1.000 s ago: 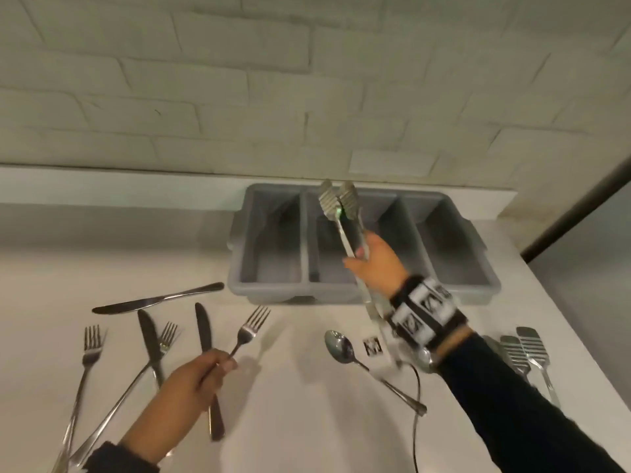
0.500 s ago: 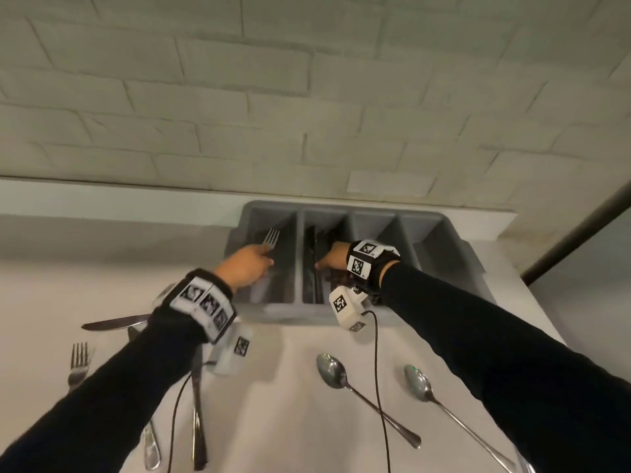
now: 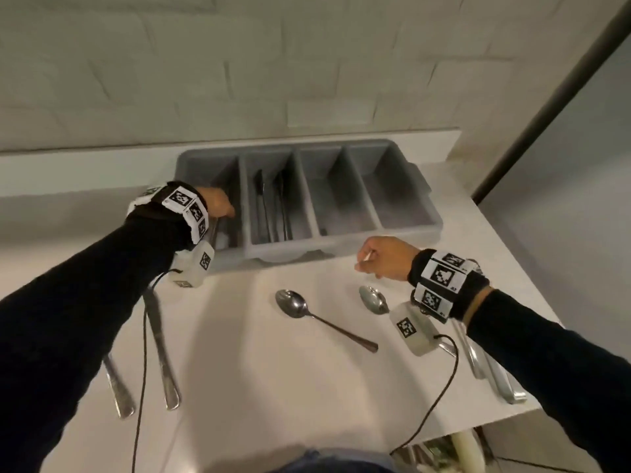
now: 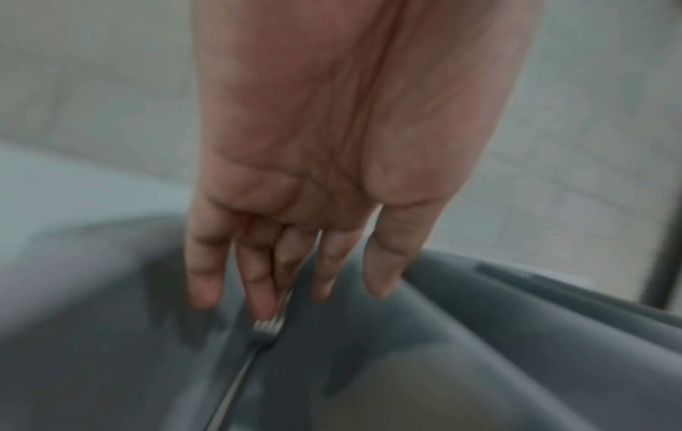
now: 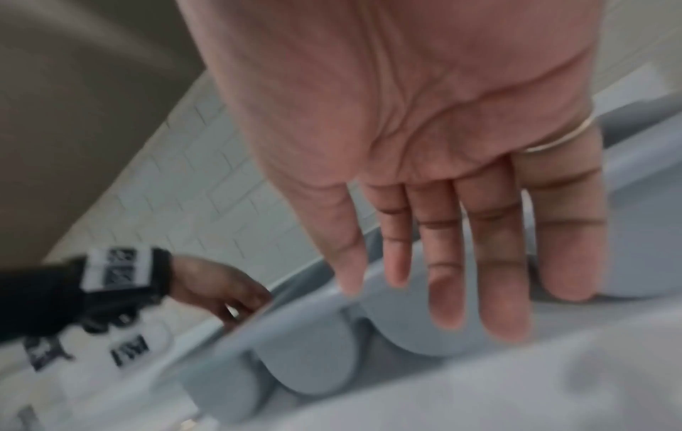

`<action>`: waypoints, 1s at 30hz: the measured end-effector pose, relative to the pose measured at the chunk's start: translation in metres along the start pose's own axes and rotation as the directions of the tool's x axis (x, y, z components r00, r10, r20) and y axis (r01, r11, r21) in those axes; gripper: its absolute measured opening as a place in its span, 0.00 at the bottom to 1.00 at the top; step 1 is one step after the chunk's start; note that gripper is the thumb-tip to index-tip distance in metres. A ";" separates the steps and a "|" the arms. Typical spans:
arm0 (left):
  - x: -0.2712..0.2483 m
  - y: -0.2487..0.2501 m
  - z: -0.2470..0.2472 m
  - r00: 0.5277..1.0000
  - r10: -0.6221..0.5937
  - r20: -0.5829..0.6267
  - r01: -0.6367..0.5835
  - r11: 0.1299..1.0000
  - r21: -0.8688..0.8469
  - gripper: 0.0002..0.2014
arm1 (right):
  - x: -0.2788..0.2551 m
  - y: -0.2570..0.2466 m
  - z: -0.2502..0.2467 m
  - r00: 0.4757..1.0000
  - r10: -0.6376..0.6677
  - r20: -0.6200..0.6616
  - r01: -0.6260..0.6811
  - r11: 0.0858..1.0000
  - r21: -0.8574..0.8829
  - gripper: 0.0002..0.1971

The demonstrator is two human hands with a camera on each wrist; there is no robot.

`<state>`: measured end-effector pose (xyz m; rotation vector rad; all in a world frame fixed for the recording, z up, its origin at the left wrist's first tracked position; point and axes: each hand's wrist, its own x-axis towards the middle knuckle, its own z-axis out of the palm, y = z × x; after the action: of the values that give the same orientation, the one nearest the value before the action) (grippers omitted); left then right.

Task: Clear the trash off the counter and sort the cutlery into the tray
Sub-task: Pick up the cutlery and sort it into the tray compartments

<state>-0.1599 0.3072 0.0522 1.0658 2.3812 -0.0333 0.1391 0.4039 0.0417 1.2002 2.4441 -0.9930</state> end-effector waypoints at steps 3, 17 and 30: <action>-0.037 0.015 0.003 0.965 0.122 -0.232 -0.131 0.991 -0.026 0.16 | -0.010 0.035 0.017 0.990 0.141 0.023 -0.129 0.949 -0.286 0.20; -0.124 0.093 0.186 0.894 0.219 0.391 -0.070 0.929 -0.362 0.10 | -0.025 0.068 0.053 0.984 0.152 0.089 -0.114 0.936 -0.332 0.09; -0.148 0.032 0.183 0.989 -0.065 0.132 0.092 0.972 -0.216 0.26 | 0.104 -0.064 -0.076 0.996 -0.071 -0.059 0.087 0.930 0.356 0.08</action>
<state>0.0272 0.1857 -0.0295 0.8401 2.2526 0.1317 0.0296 0.4904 0.0779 1.2472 2.4311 -1.5032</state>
